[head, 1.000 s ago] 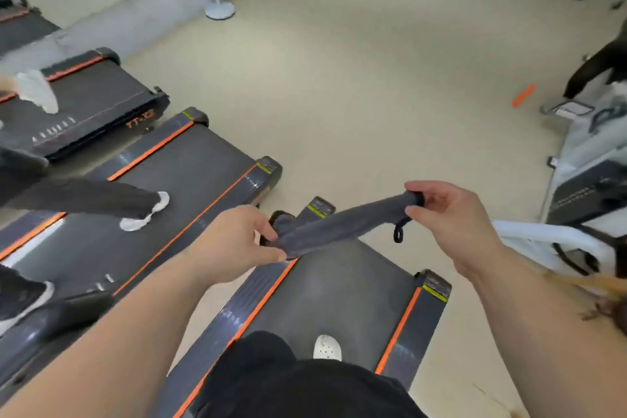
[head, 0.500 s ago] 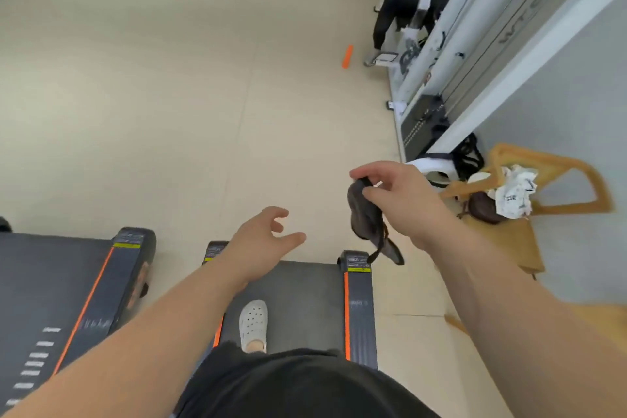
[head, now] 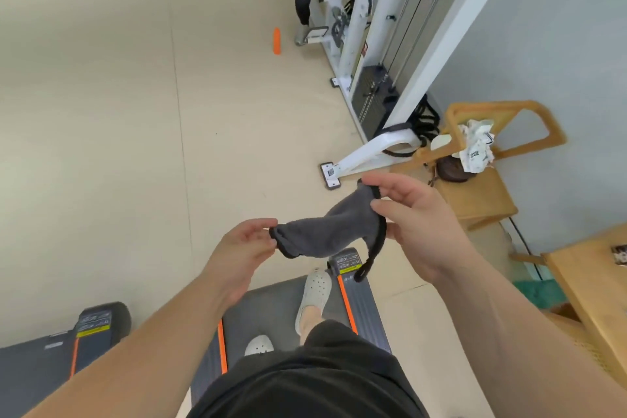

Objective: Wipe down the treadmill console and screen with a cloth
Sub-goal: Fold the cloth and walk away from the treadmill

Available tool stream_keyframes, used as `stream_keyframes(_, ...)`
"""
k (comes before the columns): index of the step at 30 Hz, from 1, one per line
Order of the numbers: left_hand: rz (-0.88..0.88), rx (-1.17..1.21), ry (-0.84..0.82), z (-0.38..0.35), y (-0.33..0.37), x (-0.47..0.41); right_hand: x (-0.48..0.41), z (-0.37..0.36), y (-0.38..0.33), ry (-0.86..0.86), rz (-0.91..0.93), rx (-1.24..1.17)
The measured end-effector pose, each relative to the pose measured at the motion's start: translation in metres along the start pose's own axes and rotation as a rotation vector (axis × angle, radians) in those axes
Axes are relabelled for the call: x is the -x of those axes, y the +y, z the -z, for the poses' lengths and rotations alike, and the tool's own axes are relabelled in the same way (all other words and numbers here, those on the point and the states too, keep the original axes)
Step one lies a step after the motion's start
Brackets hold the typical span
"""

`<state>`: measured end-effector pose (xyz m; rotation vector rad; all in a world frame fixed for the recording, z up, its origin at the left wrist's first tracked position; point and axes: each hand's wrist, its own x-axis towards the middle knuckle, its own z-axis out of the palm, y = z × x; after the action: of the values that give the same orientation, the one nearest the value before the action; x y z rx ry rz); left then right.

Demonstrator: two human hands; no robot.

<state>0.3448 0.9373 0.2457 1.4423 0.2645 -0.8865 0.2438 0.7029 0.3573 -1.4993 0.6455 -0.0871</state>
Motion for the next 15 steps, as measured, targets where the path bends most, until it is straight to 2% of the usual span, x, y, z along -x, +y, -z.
stream_keyframes(3,0.003,-0.002,0.024,-0.024,0.031,-0.033,-0.032,0.022,-0.003,0.037,-0.012,-0.028)
stream_keyframes(8,0.147,-0.042,0.123,-0.062,0.069,-0.093,-0.099,0.064,-0.022,0.107,0.005,-0.120)
stream_keyframes(10,0.237,-0.115,0.073,-0.062,0.077,-0.100,-0.114,0.068,-0.024,0.111,0.036,-0.105)
stream_keyframes(15,0.502,-0.273,-0.179,-0.085,0.096,-0.142,-0.173,0.100,-0.025,0.148,0.048,0.016)
